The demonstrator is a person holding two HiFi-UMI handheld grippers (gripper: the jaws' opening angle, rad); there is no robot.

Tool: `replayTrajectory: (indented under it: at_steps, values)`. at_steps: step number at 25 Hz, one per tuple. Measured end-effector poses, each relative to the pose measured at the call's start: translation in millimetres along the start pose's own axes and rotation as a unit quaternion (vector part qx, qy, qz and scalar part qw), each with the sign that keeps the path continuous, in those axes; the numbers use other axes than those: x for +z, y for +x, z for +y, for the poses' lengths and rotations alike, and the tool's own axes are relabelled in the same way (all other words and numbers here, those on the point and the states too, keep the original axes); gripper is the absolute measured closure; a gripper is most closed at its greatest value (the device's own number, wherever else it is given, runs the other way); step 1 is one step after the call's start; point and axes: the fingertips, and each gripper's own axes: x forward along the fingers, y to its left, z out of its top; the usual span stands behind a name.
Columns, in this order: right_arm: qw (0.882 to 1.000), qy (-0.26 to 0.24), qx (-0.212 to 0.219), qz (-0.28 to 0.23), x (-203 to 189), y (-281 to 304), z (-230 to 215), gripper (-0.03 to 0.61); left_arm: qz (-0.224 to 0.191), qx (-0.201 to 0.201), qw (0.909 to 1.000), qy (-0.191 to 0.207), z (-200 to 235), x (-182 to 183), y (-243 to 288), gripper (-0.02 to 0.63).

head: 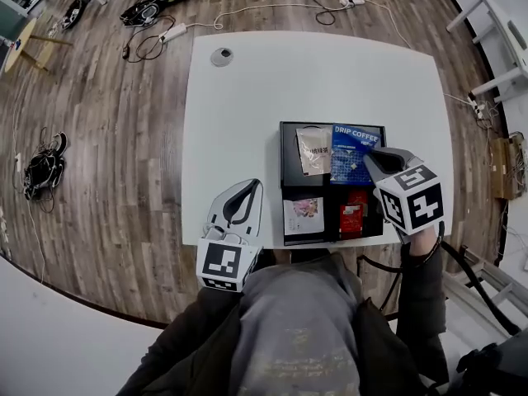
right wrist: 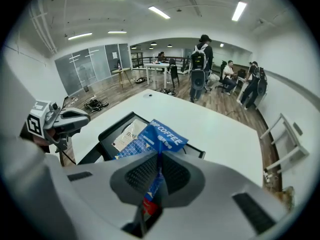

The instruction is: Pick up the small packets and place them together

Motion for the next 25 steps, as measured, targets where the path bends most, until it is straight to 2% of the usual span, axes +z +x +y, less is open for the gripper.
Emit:
replayTrajectory:
  at_steps: [8,11,16,19,22,25]
  values:
    - [1.0,-0.006,-0.014,-0.005,1,9,-9,0.513,0.012,0.0,0.9999,-0.001,-3,-1,10,0.612]
    - [0.999,-0.005,-0.03,-0.022,3,3,-14,0.485,0.018,-0.003,0.9998,-0.002,-7,-3,10,0.612]
    - [0.995,-0.003,-0.066,-0.069,8,-26,-19,0.483,0.009,-0.01,0.9999,0.008,-16,2,9,0.612]
    - [0.996,-0.016,-0.031,-0.086,6,-41,9,0.483,0.009,-0.017,0.9997,0.014,-22,1,4,0.612]
    - [0.994,-0.039,0.048,-0.093,0,-46,55,0.483,0.008,-0.022,0.9996,0.018,-26,2,-2,0.612]
    - [0.987,-0.077,0.128,-0.066,-19,-31,103,0.483,0.008,-0.024,0.9995,0.02,-28,0,-9,0.612]
